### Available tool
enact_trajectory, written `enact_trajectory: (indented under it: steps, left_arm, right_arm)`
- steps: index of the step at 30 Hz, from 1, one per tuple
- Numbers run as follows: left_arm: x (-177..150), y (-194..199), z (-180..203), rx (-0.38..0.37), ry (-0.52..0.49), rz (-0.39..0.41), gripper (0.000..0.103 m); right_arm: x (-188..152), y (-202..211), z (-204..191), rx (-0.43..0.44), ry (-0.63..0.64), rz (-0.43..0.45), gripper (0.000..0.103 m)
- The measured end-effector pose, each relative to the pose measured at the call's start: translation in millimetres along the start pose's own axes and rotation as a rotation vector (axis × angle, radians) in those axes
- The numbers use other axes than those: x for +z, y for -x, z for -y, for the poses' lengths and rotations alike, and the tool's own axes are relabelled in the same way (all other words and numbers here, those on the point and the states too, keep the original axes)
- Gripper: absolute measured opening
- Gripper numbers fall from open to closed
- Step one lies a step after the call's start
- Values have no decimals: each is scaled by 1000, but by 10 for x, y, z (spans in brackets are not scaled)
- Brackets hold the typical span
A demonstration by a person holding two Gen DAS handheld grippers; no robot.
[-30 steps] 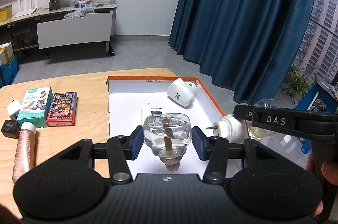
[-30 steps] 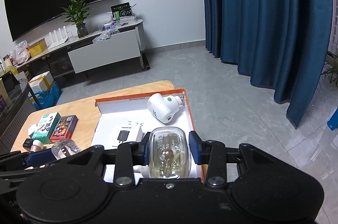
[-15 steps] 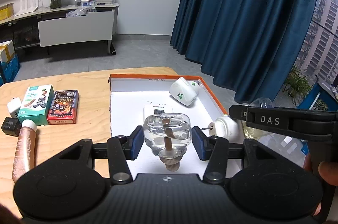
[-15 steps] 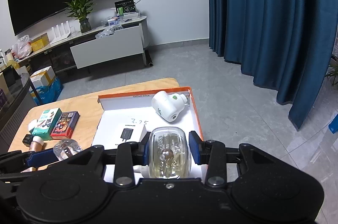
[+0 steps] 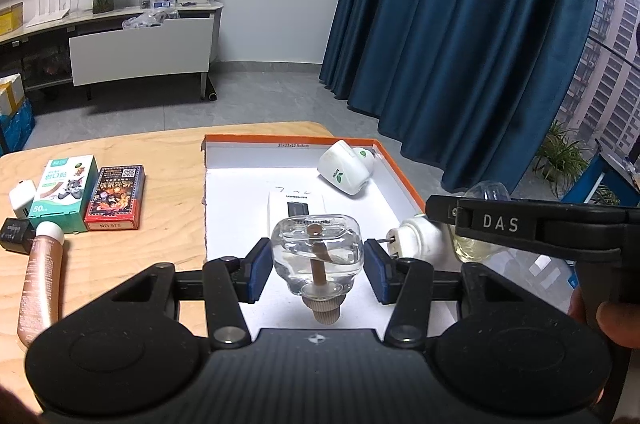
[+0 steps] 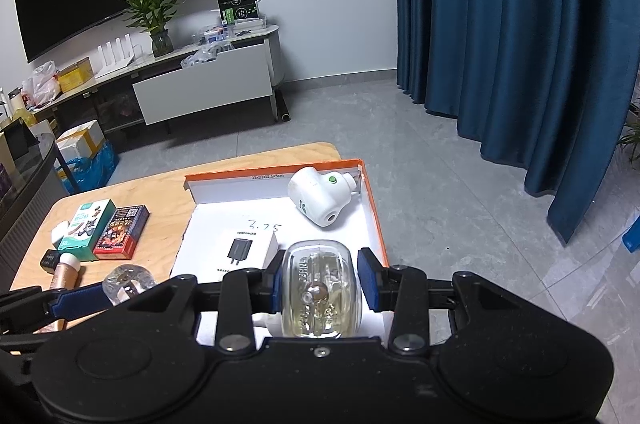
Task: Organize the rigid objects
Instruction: 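Hold the bottle over the box with left tool while right tool holds the diffuser beside it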
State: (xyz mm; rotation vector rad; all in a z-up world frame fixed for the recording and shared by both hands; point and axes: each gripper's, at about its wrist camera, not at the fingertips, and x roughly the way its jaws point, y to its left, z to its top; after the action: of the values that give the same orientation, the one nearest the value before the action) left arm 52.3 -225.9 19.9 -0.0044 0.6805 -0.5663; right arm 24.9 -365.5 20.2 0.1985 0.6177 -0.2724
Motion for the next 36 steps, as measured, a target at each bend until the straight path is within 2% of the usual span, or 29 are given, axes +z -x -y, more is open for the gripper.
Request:
enact_trajectory:
  steps: [36]
  left_arm:
    - [-47,-40,3,-3,-13,-7,50]
  right_arm:
    - [-33,-85,-31,4,10,-12,46]
